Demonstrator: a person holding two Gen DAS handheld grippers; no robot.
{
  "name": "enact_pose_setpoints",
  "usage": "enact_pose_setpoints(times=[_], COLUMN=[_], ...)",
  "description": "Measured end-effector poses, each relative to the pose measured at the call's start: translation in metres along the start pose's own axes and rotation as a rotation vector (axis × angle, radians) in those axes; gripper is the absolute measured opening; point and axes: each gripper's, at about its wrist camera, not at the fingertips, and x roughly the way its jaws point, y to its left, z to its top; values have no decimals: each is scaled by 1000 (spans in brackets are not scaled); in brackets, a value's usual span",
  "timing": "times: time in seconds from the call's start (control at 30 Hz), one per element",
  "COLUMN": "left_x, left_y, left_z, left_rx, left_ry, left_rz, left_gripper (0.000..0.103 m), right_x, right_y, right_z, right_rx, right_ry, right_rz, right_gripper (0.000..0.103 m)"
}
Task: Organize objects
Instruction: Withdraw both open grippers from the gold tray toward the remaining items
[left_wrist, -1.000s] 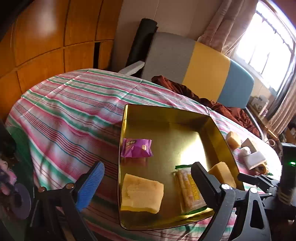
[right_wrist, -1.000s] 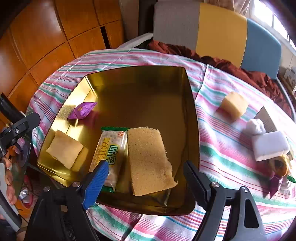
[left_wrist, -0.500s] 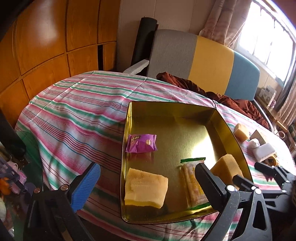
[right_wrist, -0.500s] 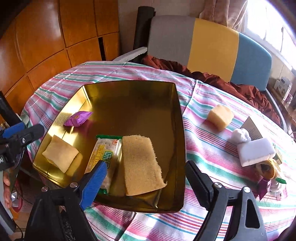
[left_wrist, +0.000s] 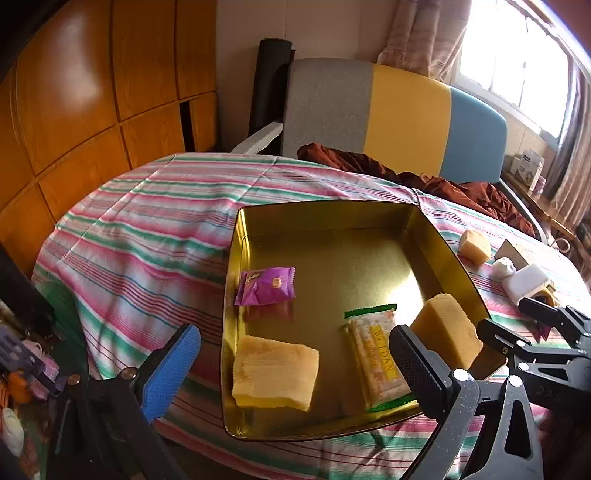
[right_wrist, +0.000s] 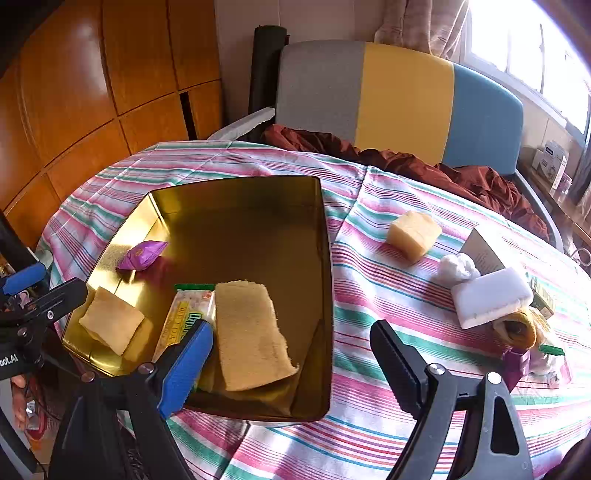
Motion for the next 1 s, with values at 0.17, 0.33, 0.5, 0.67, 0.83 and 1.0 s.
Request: enact_pose_setpoints(times=[0.17, 0.33, 0.5, 0.67, 0.83, 1.0], left_x=[-2, -1, -2, -3, -1, 2], left_y=[-14, -33, -54, -76, -98, -123], left_z=[1, 3, 6, 13, 16, 24], left_rx=[34, 74, 128, 169, 208, 267], left_ry=[-3, 3, -7, -23, -19, -5], left_rz=[-15, -35, -69, -127, -166, -224], left_gripper=[103, 103, 103, 103, 103, 103], right_x=[-3, -5, -6, -14, -24, -29], right_y=[-12, -32, -68, -122, -172, -222], right_z=[-1, -3, -5, -7, -5, -5], right_rx=[20, 51, 97, 177, 229, 259], right_ry=[-8, -11, -1, 4, -2, -10], right_rz=[-16, -49, -109, -186, -272, -360], right_gripper=[89, 89, 89, 89, 89, 89])
